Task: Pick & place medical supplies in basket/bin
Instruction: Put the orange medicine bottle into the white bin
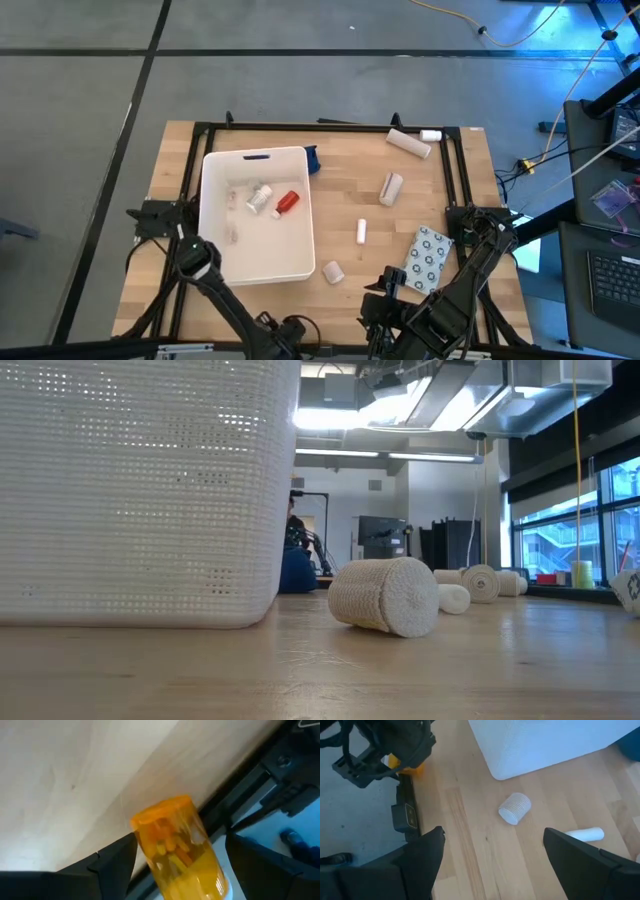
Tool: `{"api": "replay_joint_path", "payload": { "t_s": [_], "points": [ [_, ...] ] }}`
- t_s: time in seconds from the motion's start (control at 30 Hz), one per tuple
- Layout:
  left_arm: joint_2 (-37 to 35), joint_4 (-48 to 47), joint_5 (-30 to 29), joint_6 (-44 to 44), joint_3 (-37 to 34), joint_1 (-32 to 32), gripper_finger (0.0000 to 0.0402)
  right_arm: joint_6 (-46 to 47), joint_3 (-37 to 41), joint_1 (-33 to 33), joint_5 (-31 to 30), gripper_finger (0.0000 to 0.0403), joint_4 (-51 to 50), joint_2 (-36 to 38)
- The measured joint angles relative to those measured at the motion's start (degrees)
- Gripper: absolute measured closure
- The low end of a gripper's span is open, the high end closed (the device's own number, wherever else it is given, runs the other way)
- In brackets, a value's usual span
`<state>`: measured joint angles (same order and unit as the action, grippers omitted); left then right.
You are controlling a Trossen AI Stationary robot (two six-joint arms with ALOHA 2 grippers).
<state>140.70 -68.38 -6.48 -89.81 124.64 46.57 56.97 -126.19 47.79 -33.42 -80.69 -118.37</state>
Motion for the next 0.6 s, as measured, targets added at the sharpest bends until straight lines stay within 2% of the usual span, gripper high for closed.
{"api": "replay_joint_path", "payload": {
  "t_s": [0.23,0.6],
  "points": [
    [-0.2,1.2,3.7,2.8,0.0,-0.1,0.0106,0.0,0.0,0.0,0.0,0.0065,0.2,0.0],
    [-0.3,0.8,5.2,3.6,0.0,-0.2,0.0105,0.0,0.0,-0.1,0.0,0.0065,0.2,0.0]
  ]
}}
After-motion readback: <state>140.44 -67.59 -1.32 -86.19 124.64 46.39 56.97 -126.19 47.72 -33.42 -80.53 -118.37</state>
